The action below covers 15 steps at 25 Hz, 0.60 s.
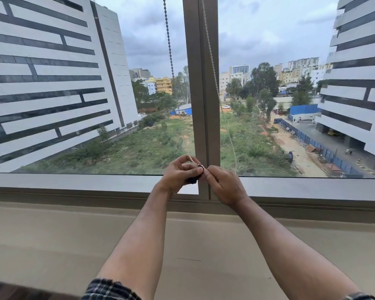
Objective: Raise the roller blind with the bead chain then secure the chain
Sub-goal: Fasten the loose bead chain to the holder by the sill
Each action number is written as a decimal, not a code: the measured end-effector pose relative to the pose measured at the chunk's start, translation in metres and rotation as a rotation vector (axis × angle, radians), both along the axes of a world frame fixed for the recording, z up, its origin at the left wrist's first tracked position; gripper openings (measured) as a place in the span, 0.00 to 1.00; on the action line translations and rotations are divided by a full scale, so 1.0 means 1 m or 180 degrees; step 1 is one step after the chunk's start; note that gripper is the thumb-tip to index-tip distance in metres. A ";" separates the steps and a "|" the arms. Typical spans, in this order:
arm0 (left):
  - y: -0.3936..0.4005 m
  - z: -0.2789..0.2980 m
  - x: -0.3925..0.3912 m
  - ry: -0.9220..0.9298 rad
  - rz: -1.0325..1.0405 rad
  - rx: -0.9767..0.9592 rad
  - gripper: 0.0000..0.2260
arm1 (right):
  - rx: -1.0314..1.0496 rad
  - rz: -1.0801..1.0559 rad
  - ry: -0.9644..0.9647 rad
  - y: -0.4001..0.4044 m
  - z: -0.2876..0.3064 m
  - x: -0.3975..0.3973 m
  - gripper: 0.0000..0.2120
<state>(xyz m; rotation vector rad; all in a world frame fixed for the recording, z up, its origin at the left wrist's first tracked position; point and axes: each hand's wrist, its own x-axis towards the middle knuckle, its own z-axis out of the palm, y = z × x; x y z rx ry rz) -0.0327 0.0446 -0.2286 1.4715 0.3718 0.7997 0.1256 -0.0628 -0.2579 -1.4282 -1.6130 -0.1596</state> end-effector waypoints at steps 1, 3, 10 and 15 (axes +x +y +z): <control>0.000 -0.002 0.001 -0.0068 0.0052 -0.0045 0.10 | 0.0068 -0.0105 -0.0158 0.000 0.000 -0.002 0.15; 0.000 -0.005 0.001 -0.0196 0.0169 -0.0104 0.10 | 0.0221 -0.0326 -0.0494 -0.001 0.002 -0.005 0.14; -0.003 -0.001 -0.002 -0.0503 0.0357 -0.0239 0.15 | 0.0342 -0.0538 -0.0786 -0.002 0.020 -0.008 0.15; -0.007 0.009 -0.001 -0.0599 0.0186 -0.0159 0.14 | 0.0128 0.0392 0.1411 0.008 0.031 0.000 0.10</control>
